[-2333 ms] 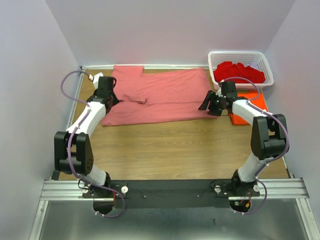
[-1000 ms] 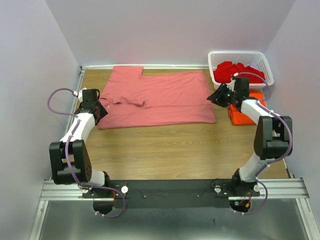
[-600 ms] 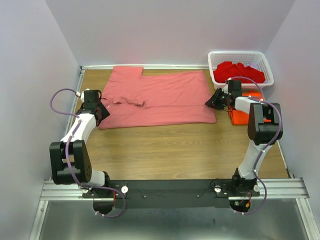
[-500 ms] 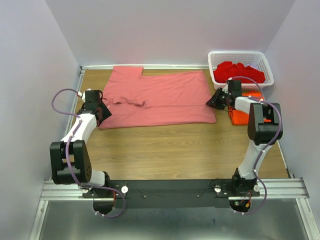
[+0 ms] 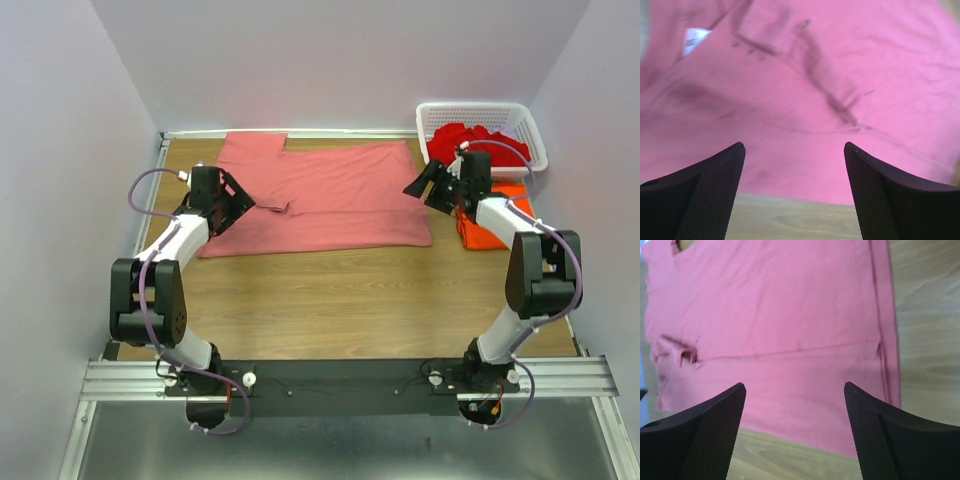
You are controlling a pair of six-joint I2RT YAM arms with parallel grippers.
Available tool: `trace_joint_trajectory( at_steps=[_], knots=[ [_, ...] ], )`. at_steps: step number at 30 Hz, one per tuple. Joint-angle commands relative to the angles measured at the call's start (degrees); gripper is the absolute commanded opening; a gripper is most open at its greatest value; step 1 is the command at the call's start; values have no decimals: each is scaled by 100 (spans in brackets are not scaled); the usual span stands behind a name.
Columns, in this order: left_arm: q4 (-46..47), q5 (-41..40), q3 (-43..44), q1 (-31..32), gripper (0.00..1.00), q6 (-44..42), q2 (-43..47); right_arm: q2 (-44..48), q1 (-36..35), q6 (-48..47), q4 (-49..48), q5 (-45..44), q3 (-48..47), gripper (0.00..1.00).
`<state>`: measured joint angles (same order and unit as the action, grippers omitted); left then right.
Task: Fold and stack the t-shirts
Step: Fold the tshirt
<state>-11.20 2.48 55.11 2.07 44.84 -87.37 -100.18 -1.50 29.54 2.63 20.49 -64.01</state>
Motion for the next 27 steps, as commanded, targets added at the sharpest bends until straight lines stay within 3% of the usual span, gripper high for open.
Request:
trace_joint_trajectory(
  at_steps=[1,5,10,16,27],
  knots=[
    [654,122,324,145,89,692,-350,507,-61,-9,123,209,476,89],
    [909,-116,544,145,89,912,-841,982,-61,-80,281,245,758,95],
    [1050,-580,676,145,90,1000,-1220,1465,-52,-159,439,298,943,96],
    [1313,-1127,817,145,92,939,-1545,1598,-53,-361,598,245,1066,97],
    [1340,-1259,1502,145,92,869,-2301,1607,-52,-493,765,175,996,98]
  ],
)
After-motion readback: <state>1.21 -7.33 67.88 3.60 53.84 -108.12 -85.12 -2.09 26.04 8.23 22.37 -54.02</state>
